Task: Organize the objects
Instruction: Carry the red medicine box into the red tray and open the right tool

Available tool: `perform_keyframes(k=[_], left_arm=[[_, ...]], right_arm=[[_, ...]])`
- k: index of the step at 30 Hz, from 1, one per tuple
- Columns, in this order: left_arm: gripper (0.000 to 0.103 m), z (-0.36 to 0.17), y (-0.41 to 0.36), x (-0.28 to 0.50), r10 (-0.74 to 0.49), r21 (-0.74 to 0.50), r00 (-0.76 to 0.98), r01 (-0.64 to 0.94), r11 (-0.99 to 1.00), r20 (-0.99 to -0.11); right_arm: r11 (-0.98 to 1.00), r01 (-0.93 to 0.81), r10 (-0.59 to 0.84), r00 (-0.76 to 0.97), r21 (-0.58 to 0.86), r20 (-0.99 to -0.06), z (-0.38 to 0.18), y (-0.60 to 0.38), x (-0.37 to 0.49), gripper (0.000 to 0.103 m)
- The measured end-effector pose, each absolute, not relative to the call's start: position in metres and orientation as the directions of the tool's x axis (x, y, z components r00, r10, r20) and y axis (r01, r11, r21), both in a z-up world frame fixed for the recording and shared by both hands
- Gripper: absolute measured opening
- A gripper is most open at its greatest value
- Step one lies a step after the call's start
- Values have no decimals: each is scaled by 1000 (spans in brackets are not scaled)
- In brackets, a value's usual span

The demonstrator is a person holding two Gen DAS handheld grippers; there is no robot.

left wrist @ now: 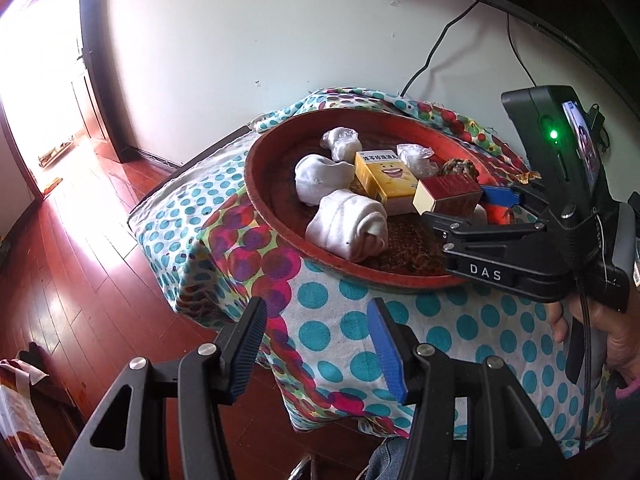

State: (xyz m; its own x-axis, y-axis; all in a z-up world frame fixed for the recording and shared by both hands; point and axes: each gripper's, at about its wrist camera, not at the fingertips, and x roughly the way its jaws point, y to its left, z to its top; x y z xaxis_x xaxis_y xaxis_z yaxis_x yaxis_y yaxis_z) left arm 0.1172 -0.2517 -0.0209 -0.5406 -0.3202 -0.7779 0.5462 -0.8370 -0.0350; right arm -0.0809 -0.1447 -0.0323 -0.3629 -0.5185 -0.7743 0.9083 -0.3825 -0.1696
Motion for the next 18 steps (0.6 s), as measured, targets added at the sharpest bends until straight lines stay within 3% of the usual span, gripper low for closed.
perform_keyframes(k=[3,11,18], left_arm=[[53,-23,-248,115,-316,-29,-540,536,-844,-780],[53,-17,-229,106,-306,-24,-559,506,-862,-770],[53,-22,-193,80,-256,-9,-566,423,-906,-784]], right_arm=[[-388,907,-527,-364,-164,-768,-31,-132,-86,74],[-498,858,-565,-429,-123,-704,-8,-69,-79,82],[-704,691,-411,-583,-163,-701,-8,35,-102,85]])
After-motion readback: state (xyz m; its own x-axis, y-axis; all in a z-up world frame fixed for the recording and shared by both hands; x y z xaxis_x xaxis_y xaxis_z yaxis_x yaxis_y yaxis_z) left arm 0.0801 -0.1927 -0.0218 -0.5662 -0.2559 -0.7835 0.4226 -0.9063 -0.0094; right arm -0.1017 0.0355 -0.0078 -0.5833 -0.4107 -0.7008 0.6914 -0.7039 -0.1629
